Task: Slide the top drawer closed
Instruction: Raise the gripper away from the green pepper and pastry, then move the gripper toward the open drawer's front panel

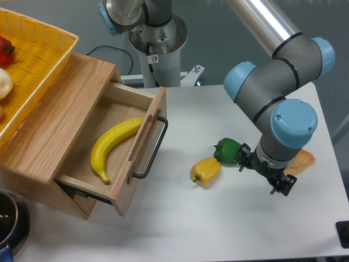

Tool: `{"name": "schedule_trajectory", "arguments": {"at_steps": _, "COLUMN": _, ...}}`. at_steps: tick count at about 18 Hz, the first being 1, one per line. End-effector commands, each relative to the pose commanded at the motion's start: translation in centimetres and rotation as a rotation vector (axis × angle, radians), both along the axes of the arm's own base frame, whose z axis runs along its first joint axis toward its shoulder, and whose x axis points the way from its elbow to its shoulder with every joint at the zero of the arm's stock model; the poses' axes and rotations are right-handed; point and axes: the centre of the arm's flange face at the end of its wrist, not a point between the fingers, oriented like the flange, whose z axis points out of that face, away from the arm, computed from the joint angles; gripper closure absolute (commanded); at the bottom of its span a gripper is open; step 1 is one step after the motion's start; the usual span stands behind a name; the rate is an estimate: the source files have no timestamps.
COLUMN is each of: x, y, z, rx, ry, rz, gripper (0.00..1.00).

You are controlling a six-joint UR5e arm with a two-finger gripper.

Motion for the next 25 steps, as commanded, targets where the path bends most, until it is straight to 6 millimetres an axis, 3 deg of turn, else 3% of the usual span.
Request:
{"name": "schedule_trajectory", "arguments": {"at_steps": 8, "x": 0.7, "y": -0.3, "z": 0.6, "rx": 0.005, "ry": -0.001, "rz": -0.020, "gripper": 0.00}}
{"name": "schedule_trajectory", "arguments": {"at_steps": 18, "x": 3.5, "y": -0.1, "z": 0.9, "rx": 0.031, "ry": 0.031, "rz": -0.010, "gripper": 0.00}}
{"name": "schedule_trajectory", "arguments": {"at_steps": 21, "x": 4.8, "y": 0.5, "z": -1.5, "rx": 0.038, "ry": 0.029, "rz": 0.097, "gripper": 0.00}}
{"name": "schedule_trajectory", "arguments": {"at_steps": 25, "x": 6.0, "y": 0.5, "z": -0.5, "rx": 0.116, "ry": -0.017, "rz": 0.176, "gripper": 0.00}}
